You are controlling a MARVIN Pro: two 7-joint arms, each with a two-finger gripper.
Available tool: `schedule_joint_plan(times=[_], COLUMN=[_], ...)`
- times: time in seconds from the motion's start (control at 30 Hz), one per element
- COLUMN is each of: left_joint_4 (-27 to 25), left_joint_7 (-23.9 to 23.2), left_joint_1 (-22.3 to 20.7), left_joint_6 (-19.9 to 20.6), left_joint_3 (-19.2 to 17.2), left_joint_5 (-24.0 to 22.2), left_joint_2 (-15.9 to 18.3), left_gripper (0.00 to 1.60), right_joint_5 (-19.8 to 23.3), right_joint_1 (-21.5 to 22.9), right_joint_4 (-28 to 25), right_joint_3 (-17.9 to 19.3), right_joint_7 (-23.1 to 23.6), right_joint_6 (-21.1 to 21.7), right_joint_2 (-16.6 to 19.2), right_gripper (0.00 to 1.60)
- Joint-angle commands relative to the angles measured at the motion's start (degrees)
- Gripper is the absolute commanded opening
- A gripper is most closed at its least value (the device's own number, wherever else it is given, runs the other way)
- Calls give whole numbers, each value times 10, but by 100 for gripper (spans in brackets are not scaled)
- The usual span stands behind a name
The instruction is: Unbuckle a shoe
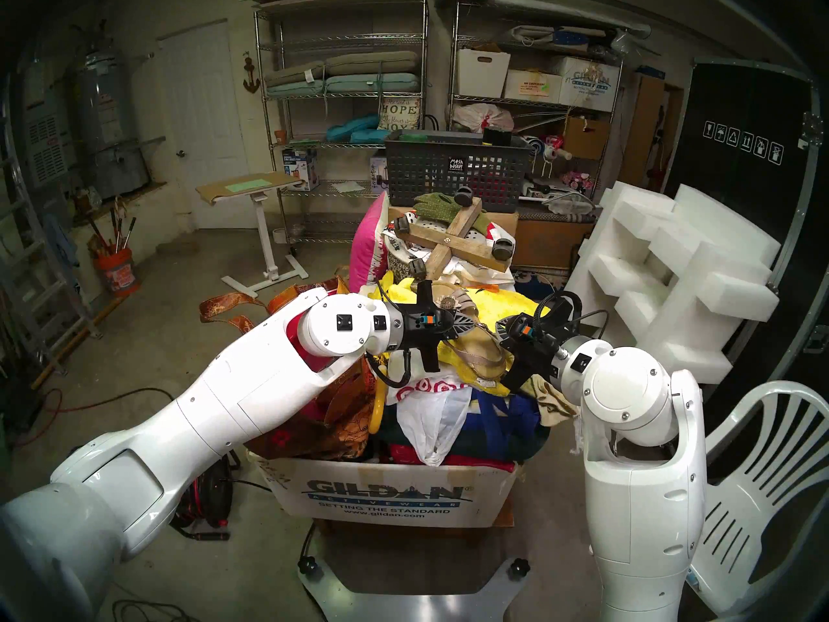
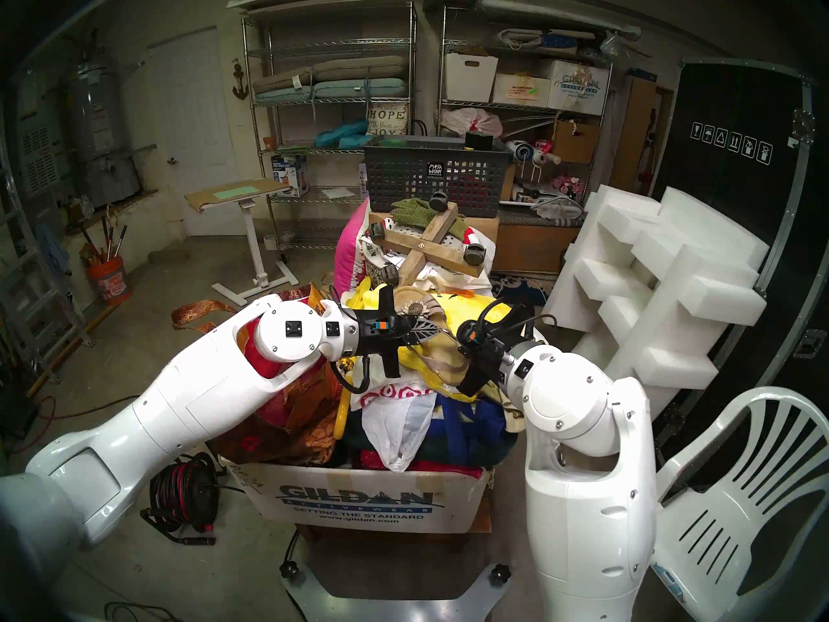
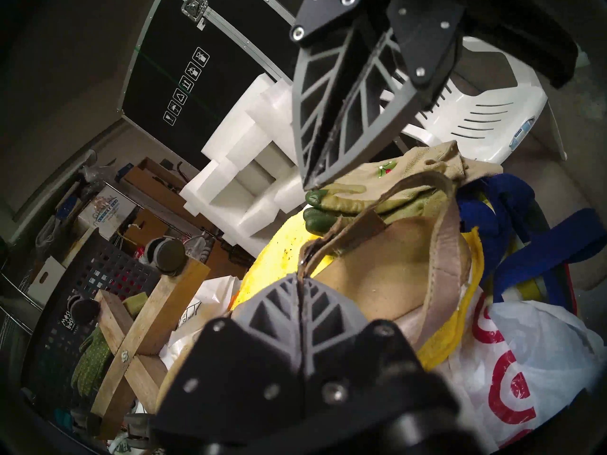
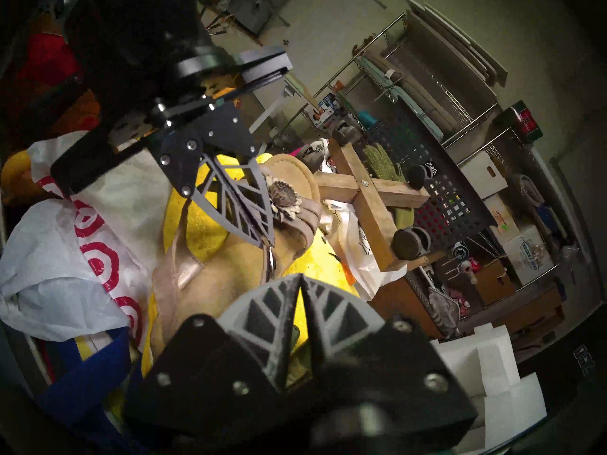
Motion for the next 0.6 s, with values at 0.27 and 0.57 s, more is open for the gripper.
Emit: schedule_joint_plan(times=[0.27, 0.57], left_joint_4=[-13, -18], left_joint_7=[5, 7], left_joint_1=[-3, -3], left_joint_6=[7, 10], left_joint_3=[-9, -9], left_joint_5=[-4, -7], left_joint_2=[5, 7], left_gripper=[0, 0], right_joint_5=[-11, -14], right_joint_1=[12, 9], right_joint_4=[16, 13], right_joint_3=[7, 10], right_joint_7=[-21, -7], right_joint_6=[-20, -23], right_joint_2=[6, 12], right_gripper=[61, 72])
